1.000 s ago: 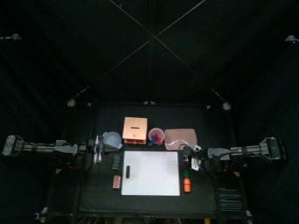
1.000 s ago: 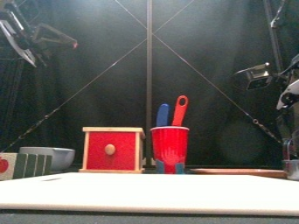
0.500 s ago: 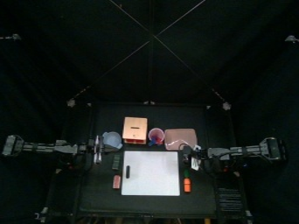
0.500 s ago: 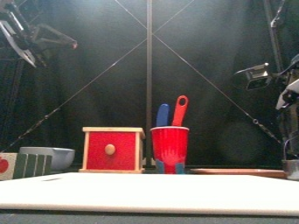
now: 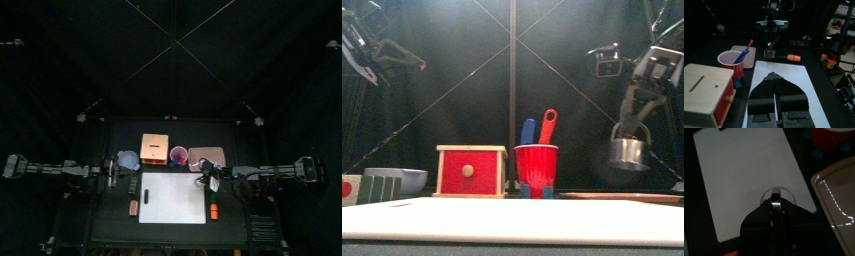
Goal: Drop cookie cutter into bowl
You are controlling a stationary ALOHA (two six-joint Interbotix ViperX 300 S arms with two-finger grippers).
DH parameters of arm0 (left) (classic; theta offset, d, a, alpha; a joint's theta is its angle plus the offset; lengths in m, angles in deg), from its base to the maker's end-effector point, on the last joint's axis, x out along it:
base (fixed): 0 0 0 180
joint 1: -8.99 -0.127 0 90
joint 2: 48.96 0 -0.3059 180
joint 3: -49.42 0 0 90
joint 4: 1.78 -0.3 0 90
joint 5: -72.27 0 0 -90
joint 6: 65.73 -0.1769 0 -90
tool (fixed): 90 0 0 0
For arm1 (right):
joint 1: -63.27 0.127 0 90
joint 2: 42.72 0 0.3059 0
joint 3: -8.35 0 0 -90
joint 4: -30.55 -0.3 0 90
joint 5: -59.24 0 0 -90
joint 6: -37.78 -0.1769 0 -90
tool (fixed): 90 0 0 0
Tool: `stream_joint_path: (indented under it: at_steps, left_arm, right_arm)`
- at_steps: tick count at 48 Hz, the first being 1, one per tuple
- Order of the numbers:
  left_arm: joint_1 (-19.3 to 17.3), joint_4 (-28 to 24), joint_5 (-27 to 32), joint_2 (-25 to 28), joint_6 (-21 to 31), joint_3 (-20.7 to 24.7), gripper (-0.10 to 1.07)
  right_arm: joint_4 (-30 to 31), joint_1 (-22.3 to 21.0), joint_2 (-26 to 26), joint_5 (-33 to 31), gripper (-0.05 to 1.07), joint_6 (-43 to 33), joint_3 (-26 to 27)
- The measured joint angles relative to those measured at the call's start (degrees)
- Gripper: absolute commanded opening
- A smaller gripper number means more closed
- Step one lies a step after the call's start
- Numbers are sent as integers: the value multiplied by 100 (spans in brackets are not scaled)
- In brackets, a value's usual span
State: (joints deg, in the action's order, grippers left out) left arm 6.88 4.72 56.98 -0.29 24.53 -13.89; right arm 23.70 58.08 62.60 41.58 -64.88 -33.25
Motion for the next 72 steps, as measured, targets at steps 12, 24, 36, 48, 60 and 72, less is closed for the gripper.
stream_joint_path:
  at_steps: [12,24,36,48,60,72]
  left_arm:
    - [26,9,202,-18,-9,-35,27]
    - [141,9,229,-62,-9,-35,29]
    - [264,-79,229,-62,-9,-26,29]
    - [299,-167,229,-70,-9,-26,29]
    - [448,-211,229,-70,-18,0,29]
    - [466,-343,229,-70,-18,0,29]
  right_arm:
    - [-35,53,-1116,211,48,0,1195]
    - [-26,62,-2285,264,48,-9,2566]
    - [62,-88,-3340,264,48,26,3788]
    - [387,-308,-4122,202,48,9,4896]
    - [492,-562,-4939,114,48,9,5959]
    - [694,-598,-5572,0,48,9,6908]
